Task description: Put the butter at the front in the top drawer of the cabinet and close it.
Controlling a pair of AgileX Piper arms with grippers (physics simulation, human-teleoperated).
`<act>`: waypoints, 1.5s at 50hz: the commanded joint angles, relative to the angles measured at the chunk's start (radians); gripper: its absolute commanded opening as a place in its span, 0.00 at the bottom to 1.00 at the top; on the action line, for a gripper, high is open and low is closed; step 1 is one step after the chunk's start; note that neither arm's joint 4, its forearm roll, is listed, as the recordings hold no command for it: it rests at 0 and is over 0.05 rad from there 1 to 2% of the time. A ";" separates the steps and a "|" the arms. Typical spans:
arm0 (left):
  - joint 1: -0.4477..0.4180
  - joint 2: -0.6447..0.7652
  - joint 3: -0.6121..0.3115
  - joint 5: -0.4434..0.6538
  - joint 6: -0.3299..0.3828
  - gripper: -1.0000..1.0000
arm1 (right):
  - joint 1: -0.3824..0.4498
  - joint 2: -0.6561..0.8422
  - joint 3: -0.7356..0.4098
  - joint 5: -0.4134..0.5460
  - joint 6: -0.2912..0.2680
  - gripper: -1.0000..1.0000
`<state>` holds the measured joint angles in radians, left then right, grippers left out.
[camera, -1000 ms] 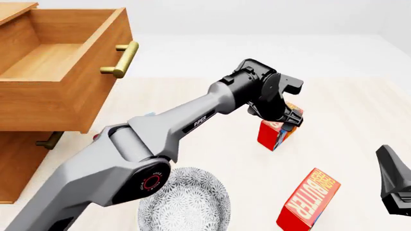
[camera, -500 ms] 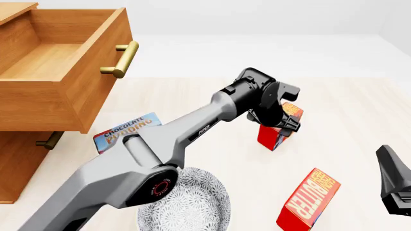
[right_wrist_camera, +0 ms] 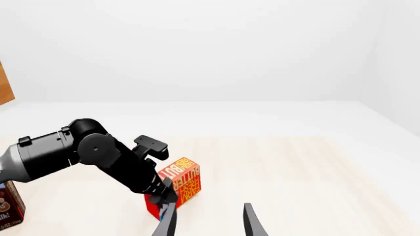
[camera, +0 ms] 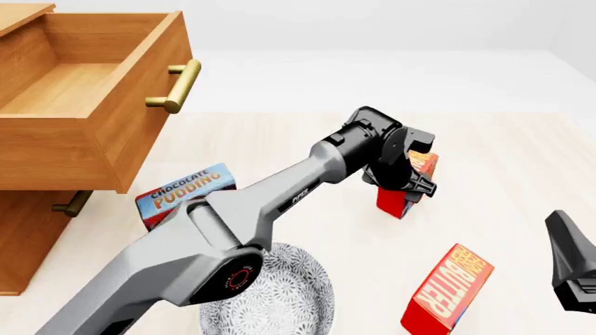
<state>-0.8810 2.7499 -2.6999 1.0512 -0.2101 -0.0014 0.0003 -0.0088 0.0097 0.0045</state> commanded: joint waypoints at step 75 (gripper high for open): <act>0.157 -0.634 0.217 0.168 0.117 0.00 | 0.000 0.000 0.001 -0.002 -0.001 1.00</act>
<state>-0.7583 2.1802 -2.4386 1.1573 -0.1266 -0.0014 0.0003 -0.0088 0.0097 0.0045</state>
